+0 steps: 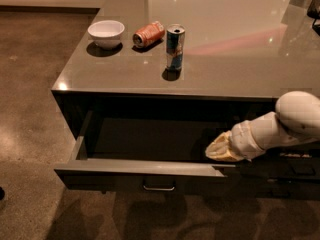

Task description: Open top drawer

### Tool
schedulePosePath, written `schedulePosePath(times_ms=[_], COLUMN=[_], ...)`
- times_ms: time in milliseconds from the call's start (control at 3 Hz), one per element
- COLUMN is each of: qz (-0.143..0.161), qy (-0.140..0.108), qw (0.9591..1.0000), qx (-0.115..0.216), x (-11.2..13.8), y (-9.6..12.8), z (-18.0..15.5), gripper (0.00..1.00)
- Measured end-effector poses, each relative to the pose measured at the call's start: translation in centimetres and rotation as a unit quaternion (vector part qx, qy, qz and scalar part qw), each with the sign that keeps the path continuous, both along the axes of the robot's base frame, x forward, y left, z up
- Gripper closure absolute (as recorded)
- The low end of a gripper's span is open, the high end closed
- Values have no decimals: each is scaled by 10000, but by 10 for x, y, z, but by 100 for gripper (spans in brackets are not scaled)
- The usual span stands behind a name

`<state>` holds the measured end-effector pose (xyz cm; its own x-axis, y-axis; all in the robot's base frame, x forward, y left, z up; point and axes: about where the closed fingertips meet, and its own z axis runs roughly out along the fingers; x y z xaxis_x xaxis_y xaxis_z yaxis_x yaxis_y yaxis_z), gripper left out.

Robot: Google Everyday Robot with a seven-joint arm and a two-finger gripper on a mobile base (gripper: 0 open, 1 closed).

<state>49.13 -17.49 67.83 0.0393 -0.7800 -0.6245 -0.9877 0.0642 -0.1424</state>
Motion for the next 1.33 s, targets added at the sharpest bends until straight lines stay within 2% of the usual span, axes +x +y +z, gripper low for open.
schedulePosePath(times_ms=[333,667,1000,1333], qz=[-283,-188,109,395], qy=[-72,-48,87,325], qw=[9996,9997,9997,9987], qx=[-21,-143,-191,-42], x=[30,55,54,28], y=[20,56,78,91], z=[-16,-30,-35,-45], gripper=[100,100,100,100])
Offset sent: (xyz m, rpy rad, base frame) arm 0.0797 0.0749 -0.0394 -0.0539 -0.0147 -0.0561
